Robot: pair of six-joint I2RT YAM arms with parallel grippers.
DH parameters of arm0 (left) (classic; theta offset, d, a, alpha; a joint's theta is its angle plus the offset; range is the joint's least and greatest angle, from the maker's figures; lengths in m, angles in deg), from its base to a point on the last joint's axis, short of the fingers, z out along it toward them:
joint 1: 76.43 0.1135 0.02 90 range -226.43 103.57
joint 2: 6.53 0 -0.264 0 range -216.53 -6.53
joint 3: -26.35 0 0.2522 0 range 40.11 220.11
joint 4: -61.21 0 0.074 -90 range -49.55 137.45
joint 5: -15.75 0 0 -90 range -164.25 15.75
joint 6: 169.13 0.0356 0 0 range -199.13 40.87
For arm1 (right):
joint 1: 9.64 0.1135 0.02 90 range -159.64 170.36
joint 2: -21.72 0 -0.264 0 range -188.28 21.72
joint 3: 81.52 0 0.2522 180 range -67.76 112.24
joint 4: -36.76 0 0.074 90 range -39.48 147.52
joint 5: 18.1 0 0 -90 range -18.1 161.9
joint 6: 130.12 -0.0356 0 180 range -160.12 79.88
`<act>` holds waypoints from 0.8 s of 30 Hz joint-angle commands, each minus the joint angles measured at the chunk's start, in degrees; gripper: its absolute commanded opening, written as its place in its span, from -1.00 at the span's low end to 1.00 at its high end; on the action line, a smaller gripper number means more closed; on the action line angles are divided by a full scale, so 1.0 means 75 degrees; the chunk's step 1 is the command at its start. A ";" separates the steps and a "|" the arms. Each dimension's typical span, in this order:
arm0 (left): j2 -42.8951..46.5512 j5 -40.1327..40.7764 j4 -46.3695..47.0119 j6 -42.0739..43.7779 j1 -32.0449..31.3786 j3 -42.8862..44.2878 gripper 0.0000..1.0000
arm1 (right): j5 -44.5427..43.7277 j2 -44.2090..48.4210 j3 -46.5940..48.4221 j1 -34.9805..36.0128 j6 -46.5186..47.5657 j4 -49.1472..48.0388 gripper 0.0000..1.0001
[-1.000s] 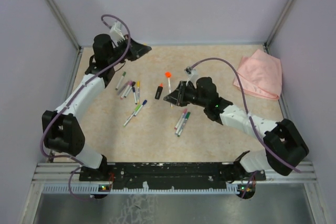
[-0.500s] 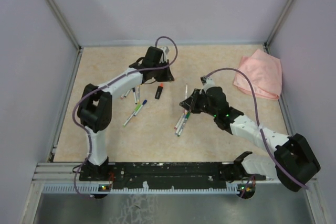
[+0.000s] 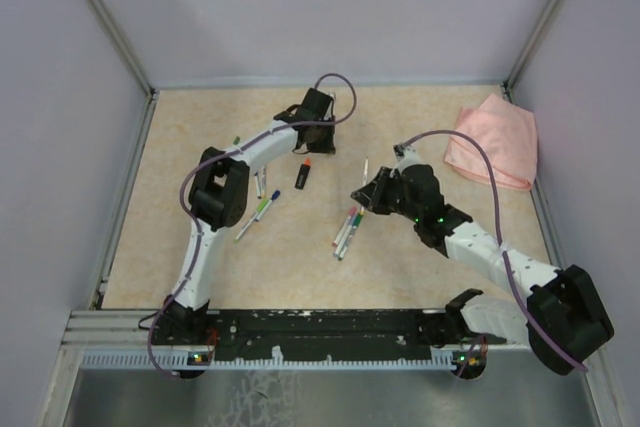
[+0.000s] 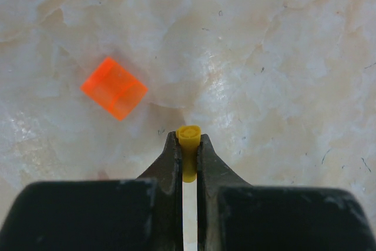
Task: Open the pen caps
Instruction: Place the pen cap at the center of the board.
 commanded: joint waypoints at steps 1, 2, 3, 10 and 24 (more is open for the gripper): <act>-0.0351 0.0130 -0.0210 0.0220 -0.0140 0.0564 -0.94 | 0.0008 0.0198 0.0063 -0.0165 0.0124 -0.0135 -0.98; -0.0406 0.0148 -0.0213 0.0221 -0.0149 0.0612 -0.92 | 0.0029 0.0178 0.0076 -0.0188 0.0133 -0.0130 -0.98; -0.0463 0.0165 -0.0213 0.0221 -0.0152 0.0644 -0.87 | 0.0071 0.0166 0.0088 -0.0204 0.0143 -0.0119 -0.98; -0.0631 0.0383 -0.0213 0.0291 -0.0156 0.0783 -0.50 | 0.0239 0.0064 0.0136 -0.0253 0.0157 -0.0118 -0.97; 0.0203 0.0491 -0.0295 0.0324 -0.0139 0.0886 -0.17 | 0.0598 -0.0035 0.0165 -0.0256 0.0085 -0.0274 -0.98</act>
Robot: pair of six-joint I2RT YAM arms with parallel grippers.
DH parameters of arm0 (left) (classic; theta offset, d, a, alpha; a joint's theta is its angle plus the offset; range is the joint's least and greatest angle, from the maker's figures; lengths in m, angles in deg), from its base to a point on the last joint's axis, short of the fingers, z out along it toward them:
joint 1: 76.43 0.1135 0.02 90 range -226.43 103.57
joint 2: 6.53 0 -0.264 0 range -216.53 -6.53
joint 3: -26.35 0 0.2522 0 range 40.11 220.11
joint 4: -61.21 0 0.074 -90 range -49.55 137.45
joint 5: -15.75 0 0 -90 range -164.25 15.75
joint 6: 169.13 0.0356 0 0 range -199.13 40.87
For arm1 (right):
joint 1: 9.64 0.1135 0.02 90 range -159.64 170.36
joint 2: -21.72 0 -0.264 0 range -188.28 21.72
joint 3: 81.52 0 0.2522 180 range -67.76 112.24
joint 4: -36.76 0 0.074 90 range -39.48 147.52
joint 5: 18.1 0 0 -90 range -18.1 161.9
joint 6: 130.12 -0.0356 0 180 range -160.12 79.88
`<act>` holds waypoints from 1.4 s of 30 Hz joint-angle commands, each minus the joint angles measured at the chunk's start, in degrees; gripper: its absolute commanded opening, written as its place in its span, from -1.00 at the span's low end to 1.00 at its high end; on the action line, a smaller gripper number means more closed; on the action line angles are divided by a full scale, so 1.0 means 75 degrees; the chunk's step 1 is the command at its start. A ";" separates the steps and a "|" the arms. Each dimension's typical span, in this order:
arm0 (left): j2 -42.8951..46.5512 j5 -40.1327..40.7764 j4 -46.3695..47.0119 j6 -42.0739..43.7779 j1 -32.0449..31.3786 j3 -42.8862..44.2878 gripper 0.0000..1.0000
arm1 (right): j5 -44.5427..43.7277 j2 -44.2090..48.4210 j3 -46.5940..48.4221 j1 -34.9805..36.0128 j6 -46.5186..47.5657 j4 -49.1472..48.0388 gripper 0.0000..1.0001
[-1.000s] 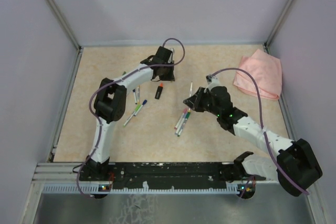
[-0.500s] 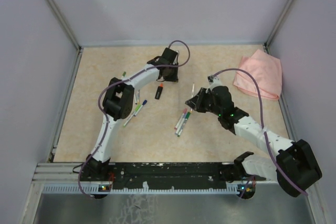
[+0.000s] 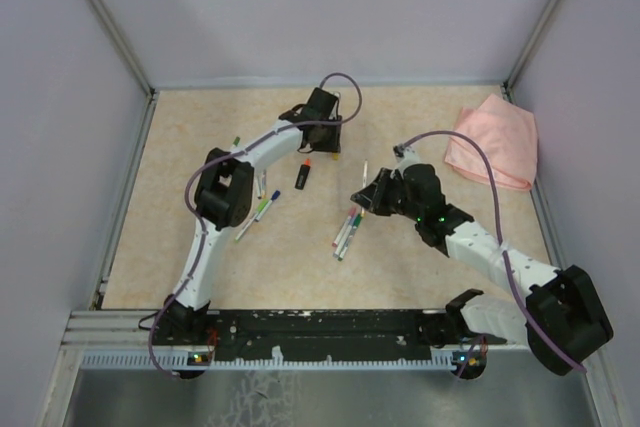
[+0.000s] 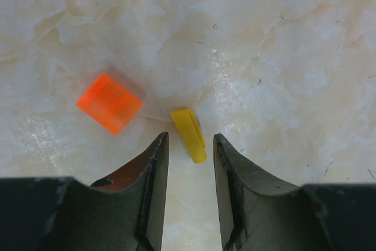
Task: Open the pen caps
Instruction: Place the pen cap at the center of the board, then place the pen at the center of the board.
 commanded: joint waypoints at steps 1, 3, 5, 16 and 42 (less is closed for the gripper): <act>0.0886 0.0081 -0.0090 0.0085 -0.0011 0.0155 -0.17 | 0.0229 -0.0036 0.0171 -0.0077 0.0070 -0.0440 -0.98; 0.1451 0.0034 0.0139 0.0010 -0.0011 -0.0180 -0.17 | 0.0359 -0.0091 0.0219 -0.0074 0.0058 -0.0481 -0.98; 0.2226 -0.0009 0.0712 -0.0003 -0.0002 -0.0905 -0.15 | 0.0533 -0.0160 0.0274 -0.0077 0.0055 -0.0520 -0.97; 0.6311 -0.0862 0.2432 0.0229 0.0678 -0.5292 0.23 | 0.0772 -0.1080 0.0909 -0.0041 -0.0100 -0.0694 -1.00; 0.8700 0.0301 0.1590 0.0508 0.1379 -0.8152 0.27 | -0.2634 -0.6874 0.7130 0.0979 -0.1057 0.3900 -0.87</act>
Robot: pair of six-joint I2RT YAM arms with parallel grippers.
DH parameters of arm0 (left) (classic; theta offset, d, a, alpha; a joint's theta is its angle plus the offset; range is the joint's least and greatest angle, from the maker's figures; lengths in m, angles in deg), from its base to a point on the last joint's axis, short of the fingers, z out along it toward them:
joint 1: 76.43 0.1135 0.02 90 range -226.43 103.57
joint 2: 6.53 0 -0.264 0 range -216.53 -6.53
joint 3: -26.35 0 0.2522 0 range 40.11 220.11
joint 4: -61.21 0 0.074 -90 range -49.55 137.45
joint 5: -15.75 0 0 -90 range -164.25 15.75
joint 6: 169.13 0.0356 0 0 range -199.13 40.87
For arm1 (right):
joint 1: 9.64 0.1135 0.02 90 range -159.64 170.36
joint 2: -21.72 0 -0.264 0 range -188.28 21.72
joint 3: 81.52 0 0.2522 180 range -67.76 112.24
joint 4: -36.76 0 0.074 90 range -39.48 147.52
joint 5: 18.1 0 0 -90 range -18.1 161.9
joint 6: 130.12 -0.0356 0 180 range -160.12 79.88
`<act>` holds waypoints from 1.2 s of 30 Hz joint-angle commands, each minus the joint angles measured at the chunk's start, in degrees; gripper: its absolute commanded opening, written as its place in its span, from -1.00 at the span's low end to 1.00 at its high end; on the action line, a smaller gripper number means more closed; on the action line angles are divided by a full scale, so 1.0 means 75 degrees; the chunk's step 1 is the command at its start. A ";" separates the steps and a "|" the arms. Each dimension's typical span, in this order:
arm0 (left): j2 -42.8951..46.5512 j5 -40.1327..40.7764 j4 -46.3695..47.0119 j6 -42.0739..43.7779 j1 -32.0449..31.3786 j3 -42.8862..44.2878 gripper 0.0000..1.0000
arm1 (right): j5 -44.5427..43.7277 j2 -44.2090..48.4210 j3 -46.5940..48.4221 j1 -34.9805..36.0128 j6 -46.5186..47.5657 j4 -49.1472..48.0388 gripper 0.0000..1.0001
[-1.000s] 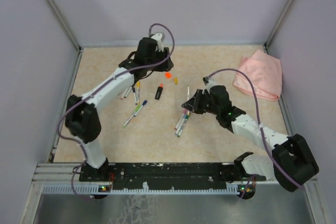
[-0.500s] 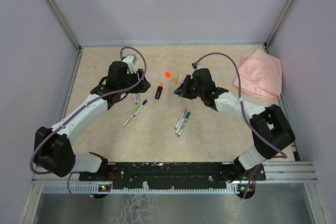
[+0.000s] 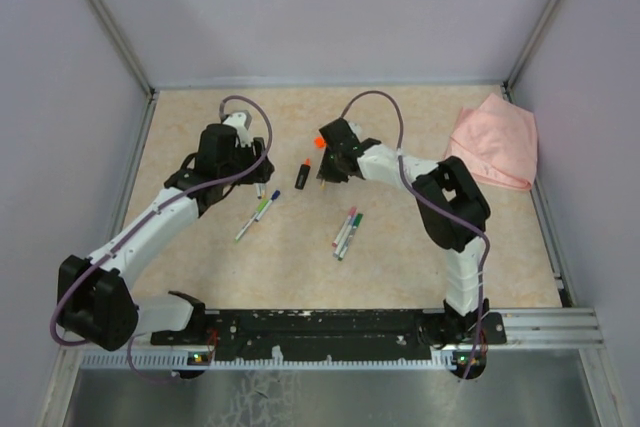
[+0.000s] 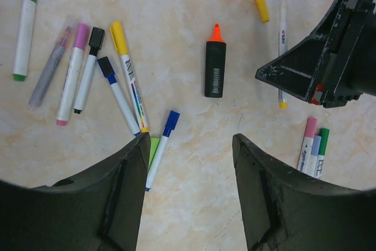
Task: Open the pen caps
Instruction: Place the pen at the center of the board.
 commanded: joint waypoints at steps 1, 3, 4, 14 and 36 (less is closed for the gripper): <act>0.0098 0.0286 -0.0050 0.0103 0.0054 -0.0073 0.27 | -0.0682 -0.0443 0.1094 0.0063 -0.0049 0.0842 -0.86; 0.0078 0.0300 -0.0050 0.0116 0.0066 -0.0058 0.27 | -0.0747 -0.0642 0.1262 0.0069 -0.0002 0.0916 -0.82; 0.0054 0.0304 -0.0050 0.0122 0.0077 -0.0062 0.27 | -0.0806 -0.0721 0.1351 0.0066 0.0011 0.1009 -0.81; -0.0036 0.0236 -0.0050 0.0165 0.0114 -0.0021 0.27 | -0.1062 -0.1196 0.1832 0.0101 0.0083 0.1576 -0.69; -0.0076 0.0234 -0.0526 0.0374 0.0120 0.0218 0.32 | -0.0759 -0.0566 0.1523 0.0101 0.0523 0.0998 -0.46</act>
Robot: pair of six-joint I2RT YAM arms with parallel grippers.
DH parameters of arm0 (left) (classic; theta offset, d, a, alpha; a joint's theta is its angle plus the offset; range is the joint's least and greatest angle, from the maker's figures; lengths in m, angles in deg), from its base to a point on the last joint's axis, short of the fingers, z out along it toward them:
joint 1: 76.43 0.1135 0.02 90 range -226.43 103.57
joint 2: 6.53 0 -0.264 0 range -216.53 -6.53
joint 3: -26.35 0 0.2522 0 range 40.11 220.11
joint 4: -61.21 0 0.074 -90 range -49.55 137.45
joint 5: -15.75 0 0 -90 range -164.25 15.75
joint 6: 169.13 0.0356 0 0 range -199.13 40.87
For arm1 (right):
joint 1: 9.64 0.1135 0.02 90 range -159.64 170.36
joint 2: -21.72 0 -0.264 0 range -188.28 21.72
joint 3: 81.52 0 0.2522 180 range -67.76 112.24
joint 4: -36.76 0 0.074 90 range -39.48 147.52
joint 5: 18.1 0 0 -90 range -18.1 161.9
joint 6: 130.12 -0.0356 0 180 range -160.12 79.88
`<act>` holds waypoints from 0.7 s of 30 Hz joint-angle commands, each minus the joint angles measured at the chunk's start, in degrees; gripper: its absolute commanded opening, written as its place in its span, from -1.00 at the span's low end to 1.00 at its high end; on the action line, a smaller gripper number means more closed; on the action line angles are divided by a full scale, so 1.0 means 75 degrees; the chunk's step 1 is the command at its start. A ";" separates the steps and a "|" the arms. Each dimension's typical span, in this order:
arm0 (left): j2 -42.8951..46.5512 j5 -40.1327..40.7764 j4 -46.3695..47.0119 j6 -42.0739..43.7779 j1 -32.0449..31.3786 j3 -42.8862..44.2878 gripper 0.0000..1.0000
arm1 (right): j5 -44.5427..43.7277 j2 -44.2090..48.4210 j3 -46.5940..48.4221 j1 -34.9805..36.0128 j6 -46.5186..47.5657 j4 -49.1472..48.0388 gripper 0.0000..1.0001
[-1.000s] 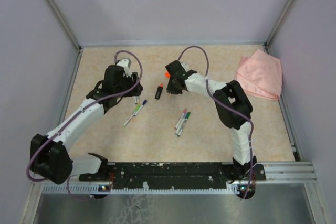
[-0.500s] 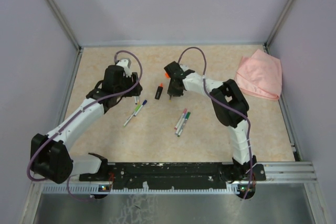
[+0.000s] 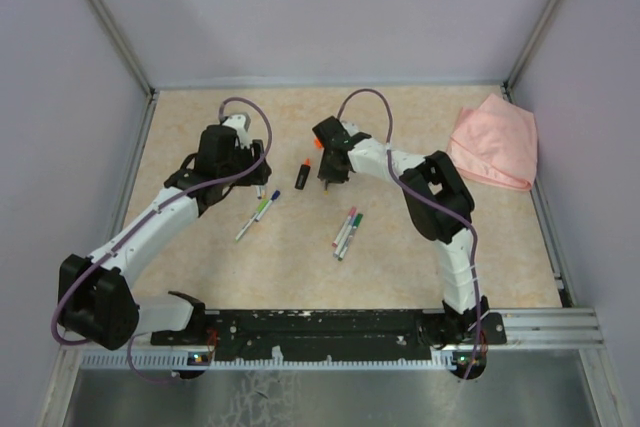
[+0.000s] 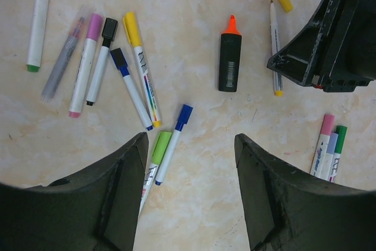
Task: Open the pen caps
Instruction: Place the pen at the center of the board.
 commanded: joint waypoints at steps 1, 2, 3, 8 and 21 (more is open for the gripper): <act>-0.0029 0.0037 -0.0414 0.0261 0.0037 0.0280 0.33 | 0.0017 0.0720 -0.0045 0.0072 0.0401 -0.0593 -0.45; -0.0037 0.0054 -0.0480 0.0284 0.0041 0.0303 0.34 | 0.0021 0.0833 -0.0061 0.0067 0.0464 -0.0623 -0.42; -0.0047 0.0075 -0.0548 0.0321 0.0039 0.0305 0.35 | 0.0027 0.0929 -0.0063 0.0069 0.0519 -0.0638 -0.40; -0.0195 0.0106 -0.0950 0.0512 0.0035 0.0424 0.39 | 0.0108 0.1479 -0.0188 0.0070 0.0780 -0.0660 -0.39; -0.1569 0.0125 -0.2808 0.1358 0.0046 0.1233 0.25 | 0.3049 0.5159 -0.3367 0.0066 0.2682 -0.4325 -0.25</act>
